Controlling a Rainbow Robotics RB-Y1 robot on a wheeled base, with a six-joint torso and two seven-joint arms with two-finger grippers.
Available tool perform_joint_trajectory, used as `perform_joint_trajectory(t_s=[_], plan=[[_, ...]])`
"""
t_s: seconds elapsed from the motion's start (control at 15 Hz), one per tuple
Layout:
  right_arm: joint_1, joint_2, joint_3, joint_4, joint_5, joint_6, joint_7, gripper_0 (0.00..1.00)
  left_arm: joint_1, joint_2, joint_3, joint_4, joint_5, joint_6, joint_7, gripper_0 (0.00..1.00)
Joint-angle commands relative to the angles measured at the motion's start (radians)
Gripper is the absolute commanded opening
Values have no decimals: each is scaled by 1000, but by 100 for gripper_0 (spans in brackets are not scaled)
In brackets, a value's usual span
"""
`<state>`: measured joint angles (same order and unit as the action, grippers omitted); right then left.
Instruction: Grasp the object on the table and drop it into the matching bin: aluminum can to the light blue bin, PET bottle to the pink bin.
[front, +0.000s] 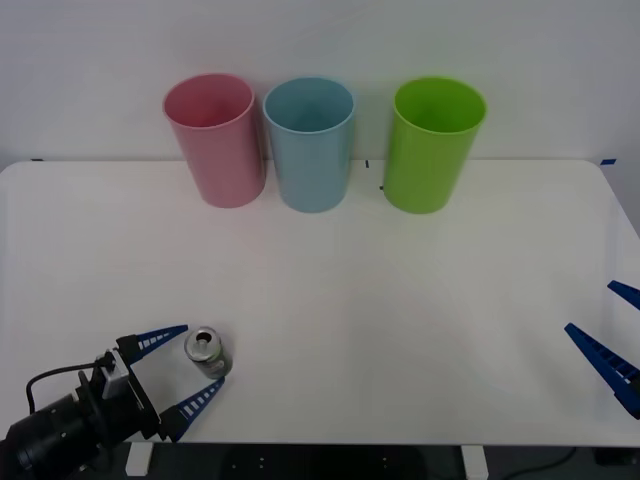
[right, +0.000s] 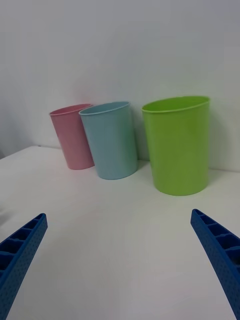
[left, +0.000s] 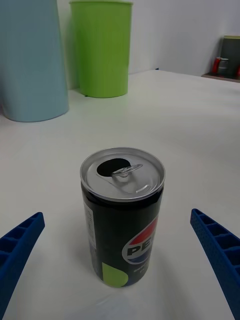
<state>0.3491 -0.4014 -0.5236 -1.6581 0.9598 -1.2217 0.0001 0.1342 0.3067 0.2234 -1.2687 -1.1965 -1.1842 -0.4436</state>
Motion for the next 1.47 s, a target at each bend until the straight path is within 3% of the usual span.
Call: perform_joint_trajectory(t_s=[0.07, 0.93, 1.0, 1.07, 1.13, 1.2, 1.47], plan=[[0, 0, 0, 0, 0, 0, 0, 100, -25, 0, -19, 29, 0, 11, -15, 100], [0, 0, 0, 0, 0, 0, 0, 100, -42, -32, -39, 29, -25, 40, -35, 100], [0, 0, 0, 0, 0, 0, 0, 100, -44, -32, -39, 29, -25, 40, -35, 93], [0, 0, 0, 0, 0, 0, 0, 100, -44, -32, -39, 31, -25, 38, -37, 44], [0, 0, 0, 0, 0, 0, 0, 100, -42, -32, -38, 32, -25, 40, -40, 9], [0, 0, 0, 0, 0, 0, 0, 100, -42, -32, -38, 37, -26, 44, -44, 0], [0, 0, 0, 0, 0, 0, 0, 100, -47, -32, -39, 45, -29, 48, -53, 0]])
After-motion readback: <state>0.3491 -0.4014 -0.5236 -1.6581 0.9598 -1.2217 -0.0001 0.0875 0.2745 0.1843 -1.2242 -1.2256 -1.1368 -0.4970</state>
